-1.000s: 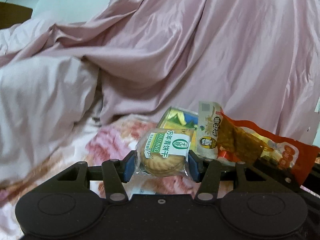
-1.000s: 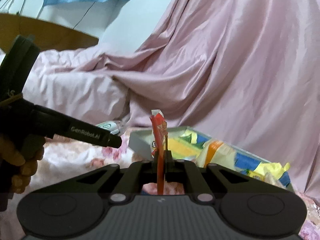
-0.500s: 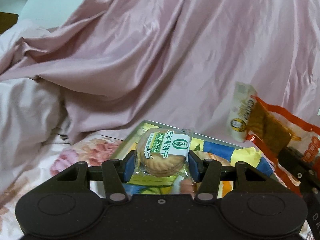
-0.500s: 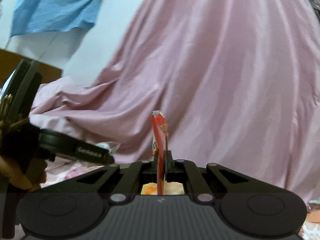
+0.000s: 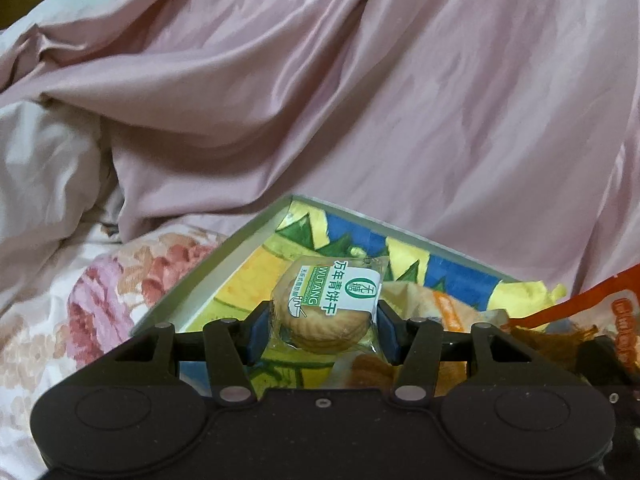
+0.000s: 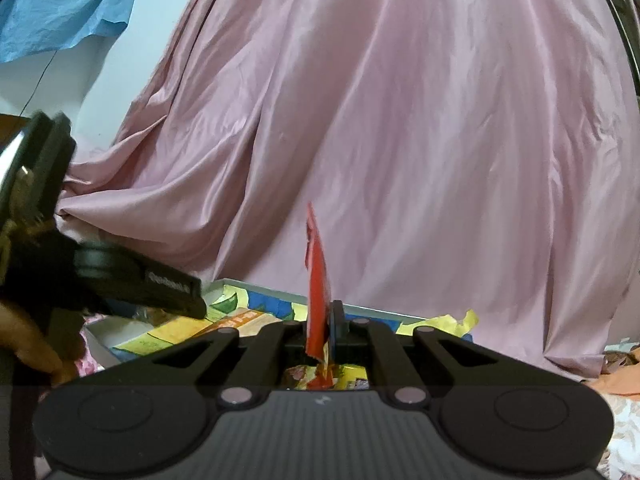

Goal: Organize snacks
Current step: 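Carry the biscuit and jerky pack over the tray and lower them in, then open both tools and withdraw them from the tray toward the remaining snacks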

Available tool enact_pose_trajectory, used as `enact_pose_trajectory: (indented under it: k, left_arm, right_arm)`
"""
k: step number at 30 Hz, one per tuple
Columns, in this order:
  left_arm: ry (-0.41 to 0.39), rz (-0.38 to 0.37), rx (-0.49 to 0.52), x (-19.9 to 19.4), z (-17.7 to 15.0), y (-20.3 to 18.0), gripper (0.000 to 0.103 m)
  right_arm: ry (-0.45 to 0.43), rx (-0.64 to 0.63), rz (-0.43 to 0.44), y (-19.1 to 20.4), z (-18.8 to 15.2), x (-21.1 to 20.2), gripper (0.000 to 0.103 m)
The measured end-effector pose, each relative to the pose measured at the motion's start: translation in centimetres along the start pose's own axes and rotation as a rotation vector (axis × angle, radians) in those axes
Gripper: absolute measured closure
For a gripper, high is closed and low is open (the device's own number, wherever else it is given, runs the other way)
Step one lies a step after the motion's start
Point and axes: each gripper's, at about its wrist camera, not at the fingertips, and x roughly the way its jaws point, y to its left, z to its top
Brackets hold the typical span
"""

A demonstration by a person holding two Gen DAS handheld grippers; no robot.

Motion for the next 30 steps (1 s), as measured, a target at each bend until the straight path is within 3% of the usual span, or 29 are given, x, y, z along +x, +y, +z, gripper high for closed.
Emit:
enact_pose_trajectory:
  k: [10, 12, 14, 19, 23, 30]
  left_arm:
    - [0.052, 0.011, -0.024, 0.7, -0.4, -0.2, 0.042]
    - [0.054, 0.011, -0.029, 0.6, -0.3, -0.3, 0.032]
    - [0.052, 0.015, -0.04, 0.4, -0.2, -0.2, 0.029]
    - [0.032, 0.019, -0.041, -0.3, -0.1, -0.2, 0.015]
    - [0.004, 0.023, -0.046, -1.1, 0.2, 0.0, 0.003]
    - [-0.054, 0.016, -0.014, -3.1, 0.6, -0.1, 0.001]
  right_arm:
    - [0.051, 0.116, -0.029, -1.6, 0.2, 0.5, 0.092]
    - [0.065, 0.153, -0.031, -2.1, 0.1, 0.6, 0.069]
    - [0.077, 0.181, -0.031, -2.5, 0.0, 0.8, 0.054]
    - [0.088, 0.212, -0.027, -3.0, -0.1, 1.0, 0.037]
    - [0.066, 0.214, -0.024, -2.9, 0.2, 0.9, 0.016]
    - [0.025, 0.21, -0.039, -2.9, 0.5, 0.1, 0.001]
